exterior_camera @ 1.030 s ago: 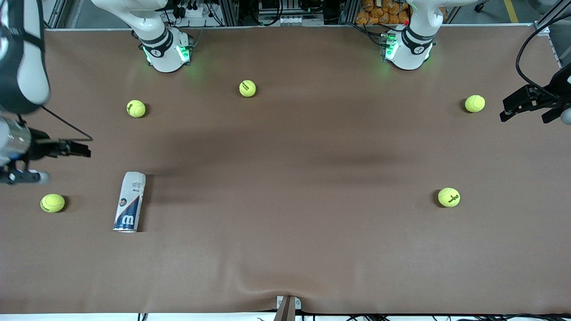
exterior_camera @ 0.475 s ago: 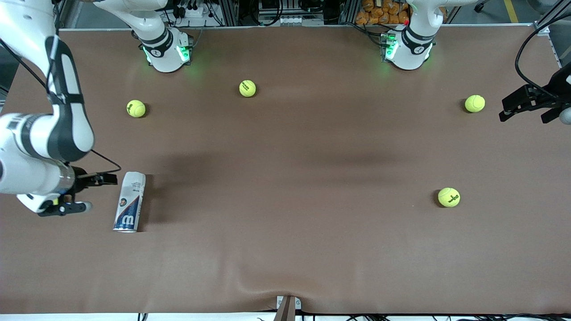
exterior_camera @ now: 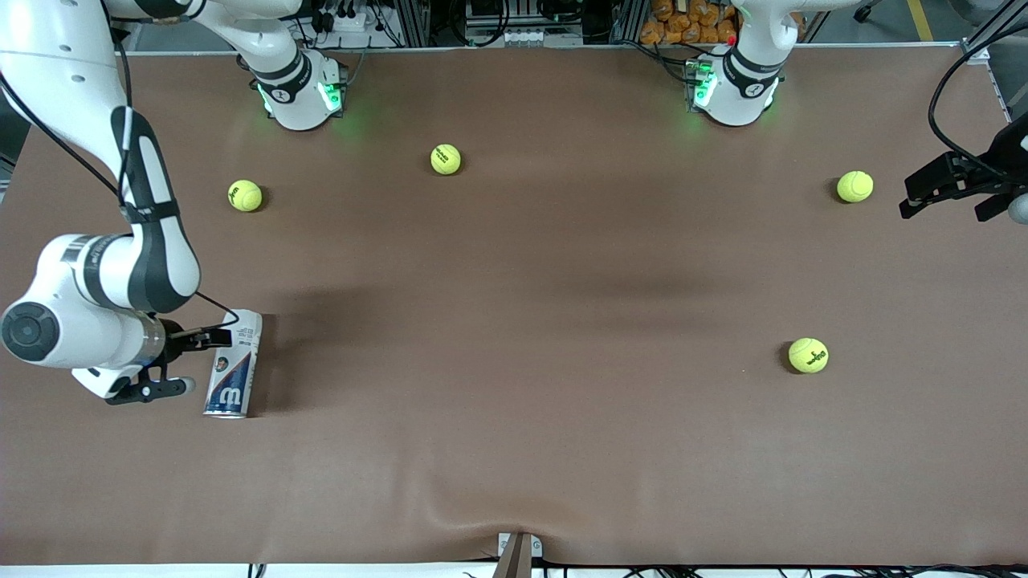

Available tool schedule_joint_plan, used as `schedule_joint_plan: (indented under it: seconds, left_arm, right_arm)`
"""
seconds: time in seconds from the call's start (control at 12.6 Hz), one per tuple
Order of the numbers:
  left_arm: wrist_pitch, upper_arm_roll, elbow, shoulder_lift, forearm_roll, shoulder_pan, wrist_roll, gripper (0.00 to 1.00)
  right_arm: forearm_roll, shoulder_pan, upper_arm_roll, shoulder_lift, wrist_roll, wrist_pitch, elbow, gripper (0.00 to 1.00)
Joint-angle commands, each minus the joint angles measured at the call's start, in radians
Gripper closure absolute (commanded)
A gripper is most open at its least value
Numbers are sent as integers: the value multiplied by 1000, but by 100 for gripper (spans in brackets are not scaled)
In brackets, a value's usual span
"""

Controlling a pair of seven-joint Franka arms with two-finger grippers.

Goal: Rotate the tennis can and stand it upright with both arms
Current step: 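Reach the right gripper down to the lying tennis ball can, then close the right gripper around the middle of the can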

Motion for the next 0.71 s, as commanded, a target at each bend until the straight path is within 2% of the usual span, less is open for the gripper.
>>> schedule_joint_plan:
  seconds: [0.0,0.24,0.63]
  left_arm:
    - [-18,-10,9,3,-2,3,16,0]
    - [-19,-7,10,1,-2,12,19,0]
    - [-25,-9,9,3,-2,8,25,0]
  right_arm:
    - [11,3,-2,37,-17,32,20,0]
    - [11,1,-2,72,-17,95,20,0]
    - [12,-3,-2,115,-18,118,19,0]
